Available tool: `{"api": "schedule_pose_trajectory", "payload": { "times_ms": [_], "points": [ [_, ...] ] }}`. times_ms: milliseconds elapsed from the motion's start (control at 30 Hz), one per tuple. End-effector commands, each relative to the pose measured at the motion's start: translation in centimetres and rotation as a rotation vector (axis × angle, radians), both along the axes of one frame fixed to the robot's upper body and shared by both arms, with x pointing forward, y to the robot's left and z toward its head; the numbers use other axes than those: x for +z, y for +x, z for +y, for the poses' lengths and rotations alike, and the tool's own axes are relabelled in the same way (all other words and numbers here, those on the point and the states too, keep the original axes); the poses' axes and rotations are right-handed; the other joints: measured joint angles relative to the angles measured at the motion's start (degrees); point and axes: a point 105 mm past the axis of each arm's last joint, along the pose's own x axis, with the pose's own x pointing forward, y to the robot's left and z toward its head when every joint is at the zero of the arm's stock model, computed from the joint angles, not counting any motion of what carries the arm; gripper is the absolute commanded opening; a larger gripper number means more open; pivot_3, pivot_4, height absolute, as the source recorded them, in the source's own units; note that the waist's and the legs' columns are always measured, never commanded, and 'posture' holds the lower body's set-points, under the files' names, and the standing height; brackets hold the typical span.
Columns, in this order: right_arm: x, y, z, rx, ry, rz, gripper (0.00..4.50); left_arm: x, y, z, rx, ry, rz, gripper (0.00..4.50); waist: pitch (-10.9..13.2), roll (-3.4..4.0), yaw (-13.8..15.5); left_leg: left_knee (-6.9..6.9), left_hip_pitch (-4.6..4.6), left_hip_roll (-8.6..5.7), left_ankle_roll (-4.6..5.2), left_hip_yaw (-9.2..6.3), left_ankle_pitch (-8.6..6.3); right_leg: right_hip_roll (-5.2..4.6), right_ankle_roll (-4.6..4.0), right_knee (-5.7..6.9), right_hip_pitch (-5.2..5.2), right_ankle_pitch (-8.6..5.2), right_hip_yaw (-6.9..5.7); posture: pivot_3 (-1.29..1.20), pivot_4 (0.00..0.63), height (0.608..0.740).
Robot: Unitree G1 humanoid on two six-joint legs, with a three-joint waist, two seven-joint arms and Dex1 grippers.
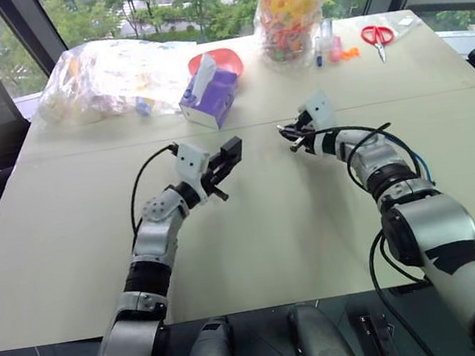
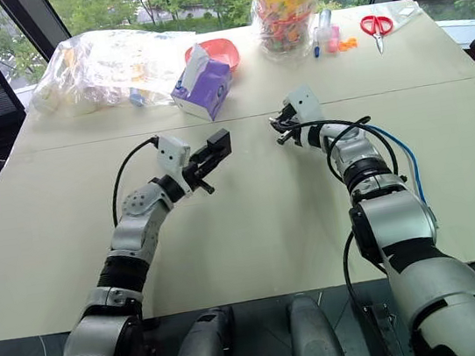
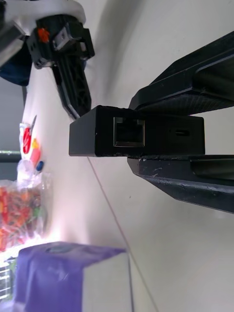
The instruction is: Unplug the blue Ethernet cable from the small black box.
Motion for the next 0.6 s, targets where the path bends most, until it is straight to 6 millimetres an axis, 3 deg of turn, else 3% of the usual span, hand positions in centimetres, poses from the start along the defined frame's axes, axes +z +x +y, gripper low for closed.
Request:
{"api": "schedule_pose_trajectory", "payload": {
  "times_ms": [33,300,500,600],
  "points": [
    [1.0,0.1,0.1,0.007,0.017,-0.048,0.08,-0.6,0.1,-0.3,0.0,0.03,-0.013,0.47,0.0,0.0,-0.02,0.0,0.0,0.0,0.0,0.0,0.0,0.0,0.0,0.0,0.0,0.0,0.0,0.0,0.15,0.726],
    [0.9,0.0,0.2,0.01,0.026,-0.049,0.08,-3.1,-0.2,-0.3,0.009,0.034,0.087,0.47,-0.01,0.01,0.26,0.09,0.22,-0.01,0.0,0.0,0.0,0.0,0.05,0.0,0.26,0.03,0.0,0.0,0.15,0.726],
    [1.1,0.1,0.1,0.002,0.029,-0.056,0.0,-3.9,-1.2,-0.5,-0.024,0.019,0.145,3.31,-0.05,0.07,0.17,0.06,0.33,-0.01,0.0,-0.01,0.0,0.0,0.05,0.0,0.35,0.03,0.0,0.0,0.15,0.726],
    [1.1,0.2,0.2,-0.001,0.027,-0.058,0.0,-4.0,-1.6,-0.3,-0.023,0.022,0.145,4.47,-0.05,0.07,0.17,0.06,0.34,-0.01,0.0,-0.01,0.0,0.0,0.05,0.0,0.36,0.03,0.0,0.0,0.15,0.726]
  ]
}}
